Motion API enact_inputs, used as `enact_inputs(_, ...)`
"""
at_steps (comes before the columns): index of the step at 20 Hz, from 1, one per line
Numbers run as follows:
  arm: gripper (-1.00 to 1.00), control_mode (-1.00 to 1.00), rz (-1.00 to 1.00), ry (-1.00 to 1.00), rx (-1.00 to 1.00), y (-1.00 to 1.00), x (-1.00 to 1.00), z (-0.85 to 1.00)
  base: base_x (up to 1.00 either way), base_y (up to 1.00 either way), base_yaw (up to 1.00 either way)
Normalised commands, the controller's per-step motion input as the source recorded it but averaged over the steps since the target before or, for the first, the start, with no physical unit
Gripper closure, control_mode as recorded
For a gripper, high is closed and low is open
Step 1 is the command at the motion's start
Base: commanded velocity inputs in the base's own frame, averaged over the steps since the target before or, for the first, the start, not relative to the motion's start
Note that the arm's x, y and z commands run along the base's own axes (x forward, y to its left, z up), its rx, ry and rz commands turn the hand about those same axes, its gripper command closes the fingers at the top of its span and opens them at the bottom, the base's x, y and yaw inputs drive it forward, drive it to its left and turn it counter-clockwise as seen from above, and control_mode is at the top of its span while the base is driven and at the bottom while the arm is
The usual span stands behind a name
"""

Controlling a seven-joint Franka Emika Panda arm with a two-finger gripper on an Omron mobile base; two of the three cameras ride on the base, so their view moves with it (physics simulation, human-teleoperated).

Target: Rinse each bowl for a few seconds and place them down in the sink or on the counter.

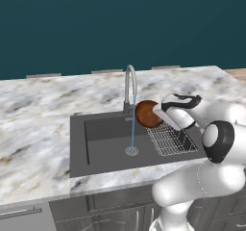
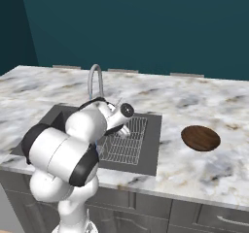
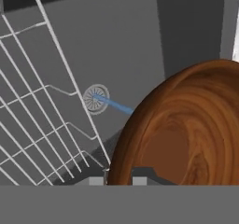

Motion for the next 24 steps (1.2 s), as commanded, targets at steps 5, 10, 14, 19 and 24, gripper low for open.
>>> enact_inputs(5, 1.00, -1.00, 0.03, -0.03, -0.18, -0.27, -0.01, 0.19, 0.00, 0.00, 0.00)
enact_inputs(10, 1.00, -1.00, 0.00, 0.13, -0.16, -0.37, 0.06, 0.19, 0.00, 0.00, 0.00)
enact_inputs(14, 1.00, -1.00, 0.00, 0.22, -0.05, -0.50, 0.08, 0.09, 0.00, 0.00, 0.00)
enact_inputs(19, 1.00, -1.00, -0.02, 0.32, 0.01, -0.37, 0.24, 0.00, 0.00, 0.00, 0.00)
enact_inputs(24, 1.00, -1.00, -0.04, 0.09, 0.00, -0.26, 0.15, -0.20, 0.00, 0.00, 0.00)
